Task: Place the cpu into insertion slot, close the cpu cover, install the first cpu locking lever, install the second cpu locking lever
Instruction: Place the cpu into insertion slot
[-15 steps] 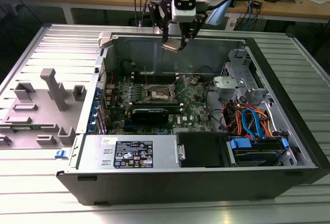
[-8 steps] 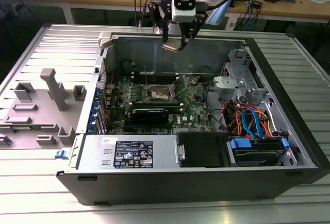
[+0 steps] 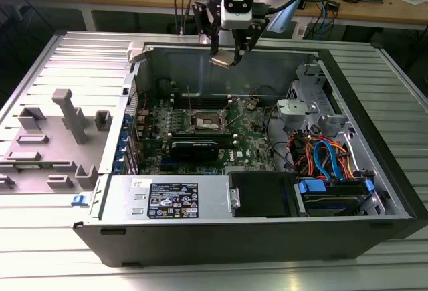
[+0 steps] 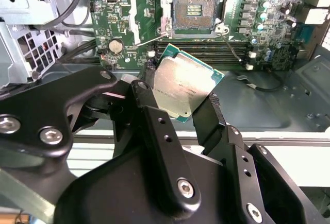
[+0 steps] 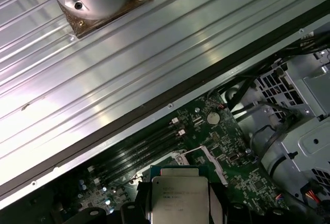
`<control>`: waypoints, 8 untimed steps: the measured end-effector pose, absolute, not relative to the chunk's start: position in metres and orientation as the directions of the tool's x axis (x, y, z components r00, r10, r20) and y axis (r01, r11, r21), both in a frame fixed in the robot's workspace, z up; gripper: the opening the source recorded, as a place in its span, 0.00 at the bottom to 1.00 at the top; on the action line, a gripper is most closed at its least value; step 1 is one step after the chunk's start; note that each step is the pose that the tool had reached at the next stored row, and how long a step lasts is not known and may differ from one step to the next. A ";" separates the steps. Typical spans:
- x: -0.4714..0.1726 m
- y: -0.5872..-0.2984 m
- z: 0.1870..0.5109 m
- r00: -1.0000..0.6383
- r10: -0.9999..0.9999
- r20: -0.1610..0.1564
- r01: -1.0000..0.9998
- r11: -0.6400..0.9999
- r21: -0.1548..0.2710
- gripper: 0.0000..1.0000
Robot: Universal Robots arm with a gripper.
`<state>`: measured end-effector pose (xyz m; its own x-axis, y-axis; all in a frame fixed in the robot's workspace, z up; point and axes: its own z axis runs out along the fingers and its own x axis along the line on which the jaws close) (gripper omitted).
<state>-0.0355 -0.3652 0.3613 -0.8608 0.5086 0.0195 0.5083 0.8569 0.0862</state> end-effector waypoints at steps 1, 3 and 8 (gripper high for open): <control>-0.035 -0.365 0.361 -0.858 0.514 0.019 0.514 0.854 0.086 0.54; -0.035 -0.365 0.361 -0.850 0.527 0.019 0.527 0.846 0.086 0.54; -0.035 -0.365 0.361 -0.836 0.549 0.019 0.548 0.832 0.086 0.54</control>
<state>-0.0354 -0.3652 0.3607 -0.8357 0.5488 0.0195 0.5483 0.8319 0.0862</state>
